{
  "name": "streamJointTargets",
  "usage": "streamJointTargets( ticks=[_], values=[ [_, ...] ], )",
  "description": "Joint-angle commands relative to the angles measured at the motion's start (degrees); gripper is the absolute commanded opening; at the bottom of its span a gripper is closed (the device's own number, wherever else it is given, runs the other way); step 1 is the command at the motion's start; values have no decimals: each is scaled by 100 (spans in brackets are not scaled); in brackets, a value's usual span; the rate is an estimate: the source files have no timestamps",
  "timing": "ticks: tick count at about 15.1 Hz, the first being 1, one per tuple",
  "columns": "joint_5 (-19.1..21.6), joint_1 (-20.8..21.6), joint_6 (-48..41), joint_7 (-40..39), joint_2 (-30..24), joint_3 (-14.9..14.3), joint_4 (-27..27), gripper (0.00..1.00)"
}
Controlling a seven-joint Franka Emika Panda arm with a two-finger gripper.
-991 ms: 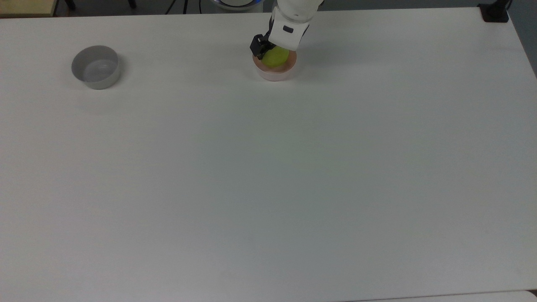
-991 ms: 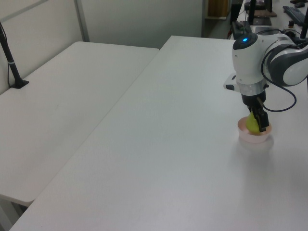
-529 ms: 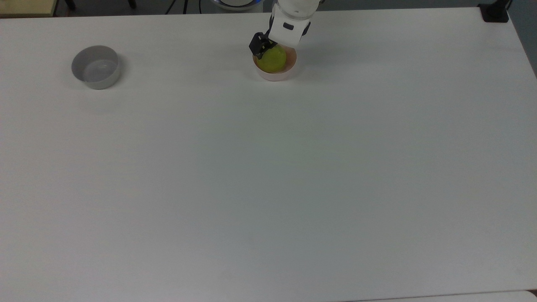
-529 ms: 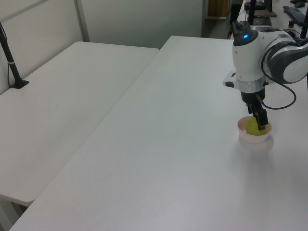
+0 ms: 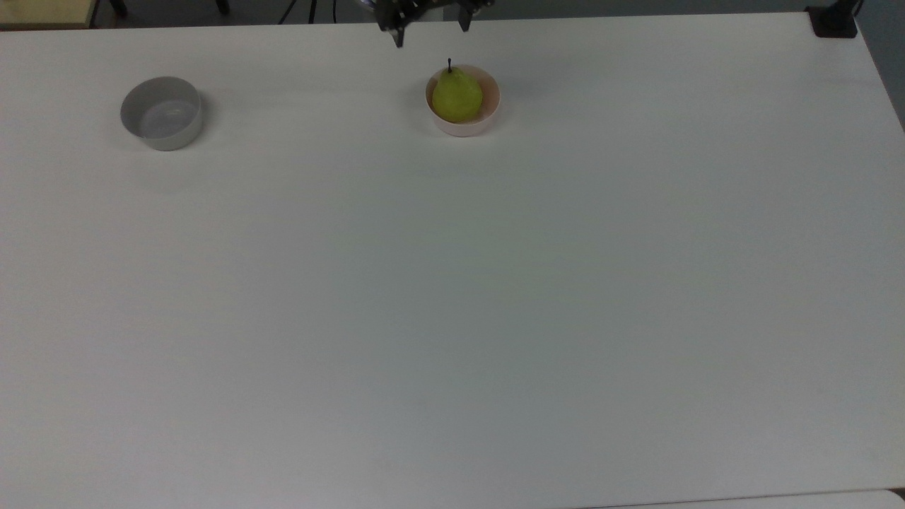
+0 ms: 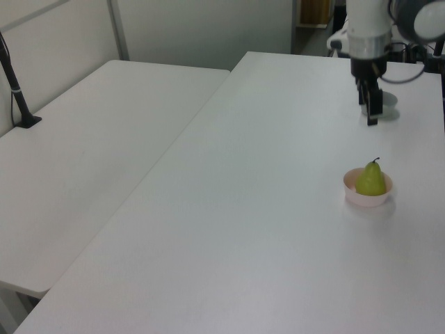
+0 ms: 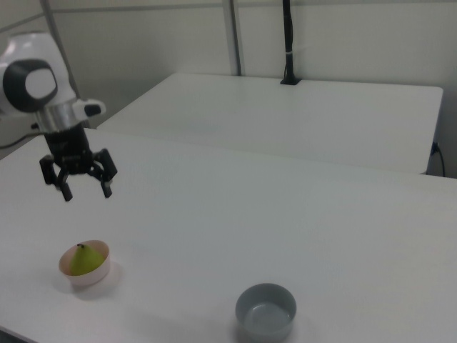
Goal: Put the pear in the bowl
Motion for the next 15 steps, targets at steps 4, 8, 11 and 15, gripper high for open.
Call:
streamJointTargets(
  ticks=[4,8,11,15],
  values=[
    [73,-1641,-426,34,312,347,1221,100],
    [73,-2776,-303,-19,901,840,1634,100],
    [82,-2855,-242,-10,946,796,1679,100],
    [284,-2970,-268,-10,1095,787,1854,100]
  ],
)
